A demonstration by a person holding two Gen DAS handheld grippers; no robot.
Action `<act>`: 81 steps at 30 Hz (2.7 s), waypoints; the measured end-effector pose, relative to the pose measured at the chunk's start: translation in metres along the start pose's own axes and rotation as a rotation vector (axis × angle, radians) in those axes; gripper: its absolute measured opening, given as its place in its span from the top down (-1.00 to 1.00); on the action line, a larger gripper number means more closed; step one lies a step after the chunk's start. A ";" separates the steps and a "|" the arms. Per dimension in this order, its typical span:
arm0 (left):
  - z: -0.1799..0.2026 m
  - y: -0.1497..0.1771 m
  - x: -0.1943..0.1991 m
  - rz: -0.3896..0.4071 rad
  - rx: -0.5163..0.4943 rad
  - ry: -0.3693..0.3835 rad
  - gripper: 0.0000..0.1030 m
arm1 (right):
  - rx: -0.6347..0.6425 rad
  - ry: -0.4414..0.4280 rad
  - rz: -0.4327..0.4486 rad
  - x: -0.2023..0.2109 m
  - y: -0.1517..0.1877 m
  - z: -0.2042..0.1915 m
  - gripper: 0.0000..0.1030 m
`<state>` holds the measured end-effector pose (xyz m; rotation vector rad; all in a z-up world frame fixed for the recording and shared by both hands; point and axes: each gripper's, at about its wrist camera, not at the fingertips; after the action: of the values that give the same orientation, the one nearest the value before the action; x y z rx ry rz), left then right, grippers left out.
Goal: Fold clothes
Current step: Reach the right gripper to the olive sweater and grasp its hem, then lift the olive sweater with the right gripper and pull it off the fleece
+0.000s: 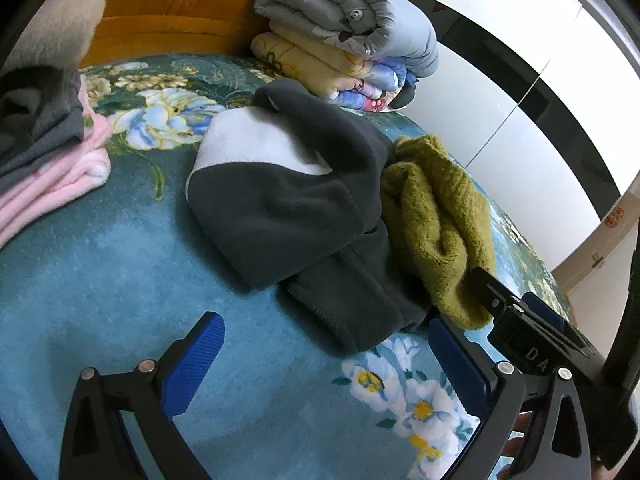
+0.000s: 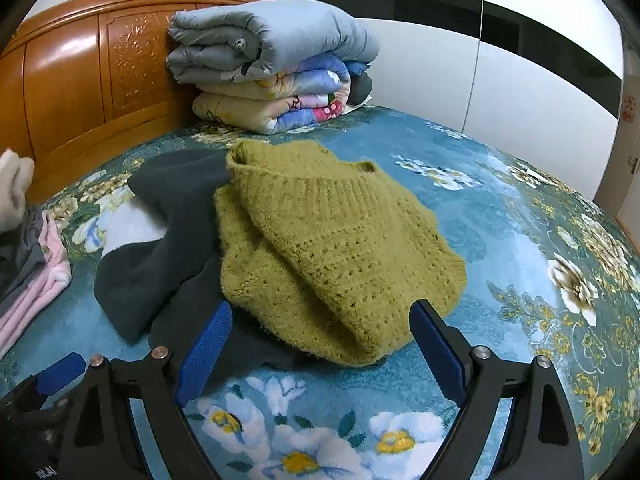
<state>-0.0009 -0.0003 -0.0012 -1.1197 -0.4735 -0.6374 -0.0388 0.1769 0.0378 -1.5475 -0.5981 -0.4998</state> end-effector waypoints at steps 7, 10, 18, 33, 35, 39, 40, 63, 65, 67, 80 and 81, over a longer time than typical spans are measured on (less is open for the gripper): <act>-0.003 0.001 -0.007 -0.005 0.017 0.017 -1.00 | 0.008 0.006 -0.026 -0.006 0.002 -0.015 -0.77; -0.001 0.002 -0.010 -0.011 0.022 0.025 -1.00 | 0.009 0.012 -0.029 -0.011 0.001 -0.013 -0.77; -0.004 -0.002 -0.009 -0.016 0.028 0.045 -1.00 | 0.014 0.029 -0.063 -0.014 0.002 -0.015 -0.77; -0.020 -0.002 -0.002 -0.014 0.081 0.035 -1.00 | 0.184 0.109 -0.116 -0.046 -0.041 -0.027 -0.76; -0.022 -0.001 0.003 -0.012 0.090 0.030 -1.00 | 0.214 0.114 -0.138 -0.052 -0.047 -0.031 -0.69; -0.024 0.001 0.015 -0.009 0.089 0.022 -1.00 | 0.211 0.105 -0.234 -0.064 -0.061 -0.034 0.29; -0.023 0.002 0.018 -0.009 0.082 0.021 -1.00 | 0.204 0.110 -0.267 -0.066 -0.065 -0.035 0.41; 0.009 0.047 0.159 0.151 0.204 0.135 -1.00 | -0.681 -0.468 -0.085 0.180 -0.127 0.161 0.88; 0.022 0.045 0.170 0.143 0.173 0.148 -1.00 | -0.712 -0.451 -0.062 0.215 -0.116 0.190 0.88; 0.040 0.041 0.181 0.131 0.117 0.165 -1.00 | -0.722 -0.417 -0.038 0.255 -0.102 0.217 0.88; 0.109 0.035 0.244 0.102 0.149 0.363 -1.00 | -0.725 -0.263 0.131 0.426 -0.029 0.285 0.88; 0.110 0.038 0.245 0.106 0.153 0.366 -1.00 | -0.721 -0.287 0.111 0.417 -0.028 0.278 0.88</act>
<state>0.2000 0.0572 0.1714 -0.8536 -0.1447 -0.6834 0.2506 0.4857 0.3074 -2.3522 -0.5736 -0.4314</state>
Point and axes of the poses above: each gripper's, at about its wrist camera, not at the fingertips, and x roughly against the way its jaws point, z to its right, y to its underside, and after that the axes turned 10 degrees about -x, right-handed
